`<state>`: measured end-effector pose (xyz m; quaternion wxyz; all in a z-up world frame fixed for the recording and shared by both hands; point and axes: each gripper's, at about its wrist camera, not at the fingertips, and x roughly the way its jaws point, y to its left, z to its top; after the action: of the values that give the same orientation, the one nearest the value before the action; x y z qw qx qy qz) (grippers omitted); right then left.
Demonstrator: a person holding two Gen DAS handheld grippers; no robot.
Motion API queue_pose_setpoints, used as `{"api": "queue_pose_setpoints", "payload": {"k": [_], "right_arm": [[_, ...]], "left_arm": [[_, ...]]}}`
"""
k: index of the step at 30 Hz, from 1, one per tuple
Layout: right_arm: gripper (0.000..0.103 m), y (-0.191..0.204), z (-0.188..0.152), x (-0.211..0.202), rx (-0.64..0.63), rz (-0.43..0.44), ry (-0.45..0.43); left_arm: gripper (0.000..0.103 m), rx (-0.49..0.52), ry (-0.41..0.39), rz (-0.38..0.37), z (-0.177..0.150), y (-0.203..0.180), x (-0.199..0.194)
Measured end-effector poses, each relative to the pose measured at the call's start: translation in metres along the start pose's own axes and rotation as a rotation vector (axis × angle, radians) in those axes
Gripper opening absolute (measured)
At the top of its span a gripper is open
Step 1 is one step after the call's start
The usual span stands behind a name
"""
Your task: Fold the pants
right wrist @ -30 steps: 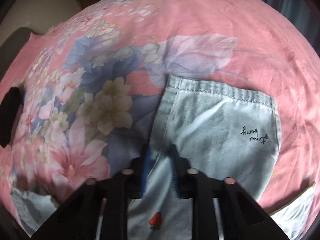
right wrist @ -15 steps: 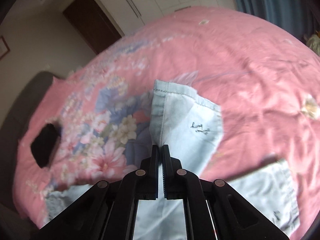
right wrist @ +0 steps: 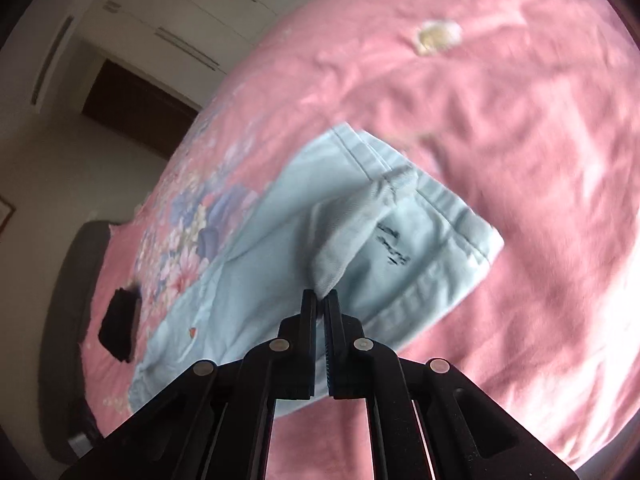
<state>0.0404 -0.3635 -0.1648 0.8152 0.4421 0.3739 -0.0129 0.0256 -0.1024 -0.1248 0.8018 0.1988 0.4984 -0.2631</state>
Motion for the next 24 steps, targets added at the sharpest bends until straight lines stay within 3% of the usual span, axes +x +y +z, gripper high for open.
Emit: {"api": "queue_pose_setpoints", "payload": {"k": [3, 5, 9, 10, 12, 13, 19, 24], "right_arm": [[0.02, -0.012, 0.005, -0.004, 0.065, 0.024, -0.039], [0.04, -0.019, 0.01, -0.007, 0.123, 0.072, -0.062], [0.043, -0.024, 0.02, -0.006, 0.156, 0.078, -0.11], [0.043, -0.025, 0.023, -0.002, 0.159, 0.095, -0.107], [0.03, -0.027, 0.027, 0.002, 0.147, 0.103, -0.115], [0.005, -0.027, 0.03, 0.004, 0.132, 0.094, -0.114], [0.003, 0.003, 0.032, -0.035, -0.032, 0.067, -0.187], [0.003, -0.037, 0.033, -0.004, 0.064, -0.057, -0.052]], "left_arm": [[0.008, -0.008, 0.001, 0.002, 0.0, 0.002, 0.001], [0.009, -0.002, 0.001, 0.005, -0.001, 0.002, 0.002], [0.008, 0.034, 0.014, 0.027, 0.001, -0.003, 0.006], [0.006, 0.04, 0.015, 0.029, 0.001, -0.003, 0.006], [0.006, 0.054, 0.014, 0.032, 0.002, -0.005, 0.004], [0.006, 0.055, 0.014, 0.026, 0.002, -0.004, 0.003], [0.007, 0.036, -0.024, -0.028, 0.004, 0.005, -0.018], [0.008, 0.08, 0.033, -0.009, -0.004, -0.007, -0.001]]}}
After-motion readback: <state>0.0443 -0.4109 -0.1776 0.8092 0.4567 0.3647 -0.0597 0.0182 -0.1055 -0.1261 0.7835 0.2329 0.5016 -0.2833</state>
